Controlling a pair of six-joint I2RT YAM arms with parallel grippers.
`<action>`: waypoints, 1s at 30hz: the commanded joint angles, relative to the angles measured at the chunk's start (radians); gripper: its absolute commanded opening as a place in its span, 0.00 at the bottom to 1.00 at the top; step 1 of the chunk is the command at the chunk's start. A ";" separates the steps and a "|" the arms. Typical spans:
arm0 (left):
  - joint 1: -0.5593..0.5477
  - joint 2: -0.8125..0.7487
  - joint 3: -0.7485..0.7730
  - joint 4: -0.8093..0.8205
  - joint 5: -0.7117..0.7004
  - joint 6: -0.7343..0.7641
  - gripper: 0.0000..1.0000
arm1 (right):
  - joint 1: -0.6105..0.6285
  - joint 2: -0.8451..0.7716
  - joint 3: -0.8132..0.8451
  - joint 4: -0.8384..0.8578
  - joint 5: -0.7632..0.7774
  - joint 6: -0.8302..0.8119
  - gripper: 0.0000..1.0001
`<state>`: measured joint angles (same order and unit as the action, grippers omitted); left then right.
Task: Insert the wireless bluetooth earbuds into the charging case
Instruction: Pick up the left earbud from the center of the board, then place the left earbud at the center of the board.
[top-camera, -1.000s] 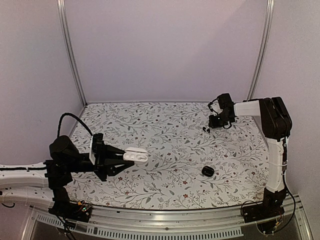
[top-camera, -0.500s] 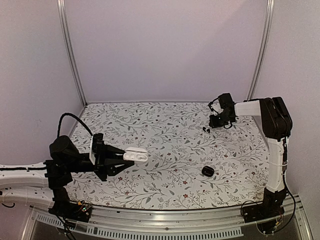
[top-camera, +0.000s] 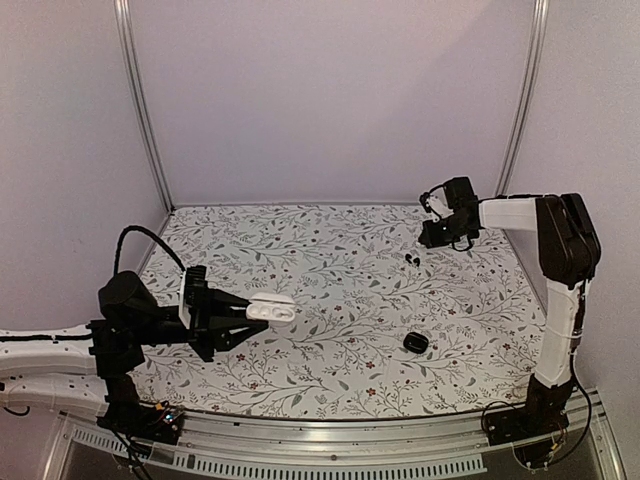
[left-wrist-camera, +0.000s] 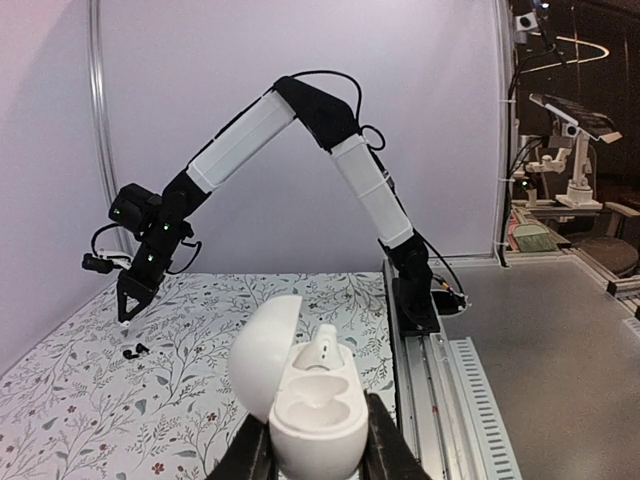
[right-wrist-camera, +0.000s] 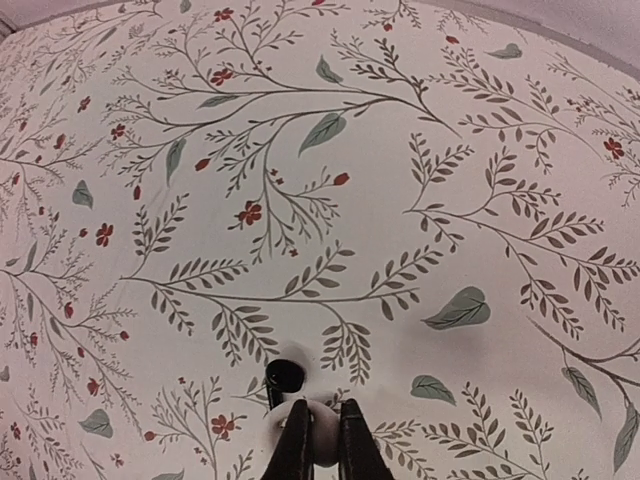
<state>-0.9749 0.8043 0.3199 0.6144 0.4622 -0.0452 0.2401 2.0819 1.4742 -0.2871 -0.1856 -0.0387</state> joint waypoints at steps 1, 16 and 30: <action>0.011 -0.011 -0.001 0.010 -0.005 0.007 0.00 | 0.017 -0.128 -0.087 0.063 -0.175 0.011 0.00; 0.011 -0.047 -0.014 0.019 -0.019 -0.015 0.00 | 0.531 -0.219 -0.275 0.191 -0.329 -0.173 0.00; 0.011 -0.075 -0.020 0.011 -0.032 -0.029 0.00 | 0.754 -0.096 -0.289 0.206 -0.114 -0.343 0.00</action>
<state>-0.9749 0.7456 0.3111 0.6147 0.4404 -0.0616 0.9695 1.9507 1.1820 -0.0921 -0.3988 -0.3016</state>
